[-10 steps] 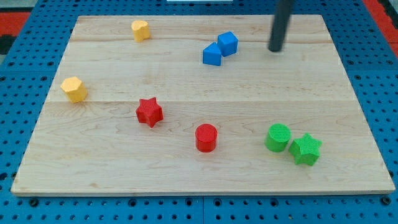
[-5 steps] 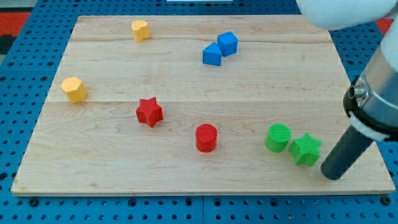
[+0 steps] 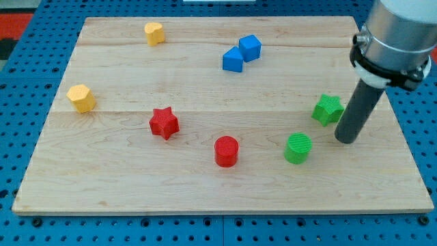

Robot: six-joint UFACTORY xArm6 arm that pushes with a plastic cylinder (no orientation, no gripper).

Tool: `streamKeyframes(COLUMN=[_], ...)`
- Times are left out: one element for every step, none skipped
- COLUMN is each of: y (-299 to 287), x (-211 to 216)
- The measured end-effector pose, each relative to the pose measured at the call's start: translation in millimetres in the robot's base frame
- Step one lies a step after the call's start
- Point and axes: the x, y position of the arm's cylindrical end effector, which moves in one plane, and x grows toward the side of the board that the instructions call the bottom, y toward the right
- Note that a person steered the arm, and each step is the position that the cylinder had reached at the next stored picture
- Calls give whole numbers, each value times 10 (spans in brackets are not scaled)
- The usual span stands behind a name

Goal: Put the green star parallel to the right side of the yellow heart

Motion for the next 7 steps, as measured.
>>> streamKeyframes(y=[325, 574, 490, 343, -159, -128, -308], x=[170, -193, -500, -162, -465, -933, -1321])
